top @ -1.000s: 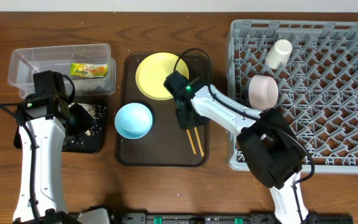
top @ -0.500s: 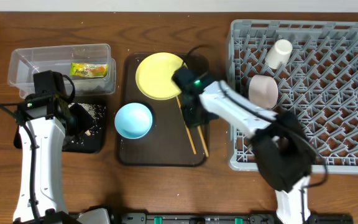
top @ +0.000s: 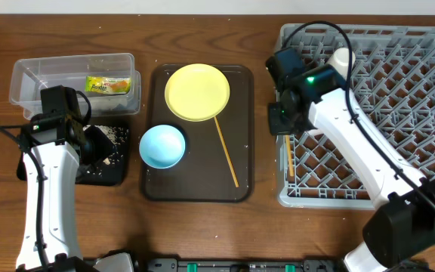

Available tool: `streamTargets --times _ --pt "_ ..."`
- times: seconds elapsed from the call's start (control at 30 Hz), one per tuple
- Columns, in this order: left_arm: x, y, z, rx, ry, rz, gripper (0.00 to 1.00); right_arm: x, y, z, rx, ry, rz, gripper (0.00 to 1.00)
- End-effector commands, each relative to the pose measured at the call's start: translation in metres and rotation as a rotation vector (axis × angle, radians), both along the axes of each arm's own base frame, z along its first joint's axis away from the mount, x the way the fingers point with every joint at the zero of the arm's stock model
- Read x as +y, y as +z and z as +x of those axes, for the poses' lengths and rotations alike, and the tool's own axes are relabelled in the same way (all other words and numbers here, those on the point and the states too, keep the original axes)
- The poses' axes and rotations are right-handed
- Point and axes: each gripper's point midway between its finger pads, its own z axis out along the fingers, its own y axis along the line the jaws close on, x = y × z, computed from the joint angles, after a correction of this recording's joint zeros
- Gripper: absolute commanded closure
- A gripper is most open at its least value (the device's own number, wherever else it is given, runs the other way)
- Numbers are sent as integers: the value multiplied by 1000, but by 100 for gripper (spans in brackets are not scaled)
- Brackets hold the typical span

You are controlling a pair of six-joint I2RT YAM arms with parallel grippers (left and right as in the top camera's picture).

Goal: Sort waste into correct bins and load items into the dishwasher rack
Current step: 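Place the chopsticks upright in the rack's left edge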

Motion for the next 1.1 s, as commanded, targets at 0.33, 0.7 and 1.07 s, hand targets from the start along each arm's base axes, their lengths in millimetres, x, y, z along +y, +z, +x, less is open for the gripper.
streamTargets --times 0.33,0.7,1.07 --pt "1 -2 -2 8 16 -3 37 -31 -46 -13 58 -89 -91 95" --pt "1 -2 -2 8 16 -3 36 -21 -33 4 -4 -59 -49 73" --pt "1 -2 -2 8 16 -3 36 68 12 35 -173 145 220 55"
